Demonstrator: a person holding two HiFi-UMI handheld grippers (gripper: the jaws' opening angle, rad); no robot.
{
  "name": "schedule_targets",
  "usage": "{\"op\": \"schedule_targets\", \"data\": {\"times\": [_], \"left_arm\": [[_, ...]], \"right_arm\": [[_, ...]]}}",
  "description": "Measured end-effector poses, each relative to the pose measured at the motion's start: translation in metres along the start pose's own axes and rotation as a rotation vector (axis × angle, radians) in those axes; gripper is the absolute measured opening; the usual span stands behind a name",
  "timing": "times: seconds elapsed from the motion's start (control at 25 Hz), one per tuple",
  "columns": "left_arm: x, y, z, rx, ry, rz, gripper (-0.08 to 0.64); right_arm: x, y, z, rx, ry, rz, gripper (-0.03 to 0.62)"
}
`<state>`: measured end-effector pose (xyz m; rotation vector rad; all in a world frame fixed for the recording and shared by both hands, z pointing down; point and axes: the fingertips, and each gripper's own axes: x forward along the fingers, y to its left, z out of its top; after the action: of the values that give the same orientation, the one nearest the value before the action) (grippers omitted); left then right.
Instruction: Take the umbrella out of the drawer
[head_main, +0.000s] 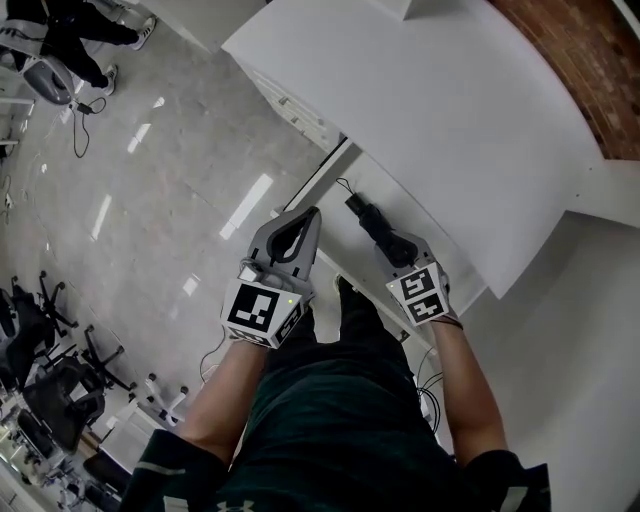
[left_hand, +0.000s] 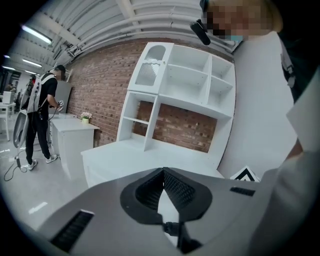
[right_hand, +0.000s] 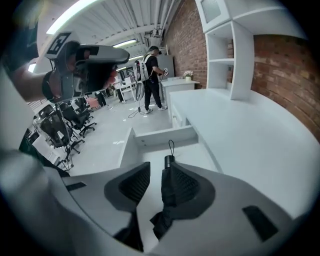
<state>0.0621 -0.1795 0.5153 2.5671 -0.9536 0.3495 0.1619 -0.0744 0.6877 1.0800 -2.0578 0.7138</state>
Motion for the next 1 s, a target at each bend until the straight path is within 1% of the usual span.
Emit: {"op": "schedule_targets", "data": {"times": [0.2,0.44,0.6,0.68,0.8,1.0], "left_arm": [[0.022,-0.003,-0.028,-0.012,0.049,0.002,0.006],[0.029,0.004,-0.042,-0.036,0.079,0.03,0.006],[0.031,0.008,-0.051,-0.044,0.088,0.048,0.006],[0.032,0.009,-0.053,-0.051,0.092,0.061,0.006],[0.036,0.001,-0.055,-0.071,0.095,0.049,0.006],[0.029,0.012,-0.056,-0.064,0.103,0.074,0.006]], "right_arm": [[0.029,-0.015,-0.032,-0.016,0.108,0.003,0.149],[0.062,-0.02,-0.072,-0.032,0.227,0.032,0.218],[0.081,-0.023,-0.091,-0.036,0.288,0.048,0.25],[0.09,-0.022,-0.096,-0.047,0.314,0.062,0.261],[0.09,-0.028,-0.11,-0.053,0.365,0.054,0.268],[0.115,-0.024,-0.112,-0.067,0.389,0.049,0.27]]}}
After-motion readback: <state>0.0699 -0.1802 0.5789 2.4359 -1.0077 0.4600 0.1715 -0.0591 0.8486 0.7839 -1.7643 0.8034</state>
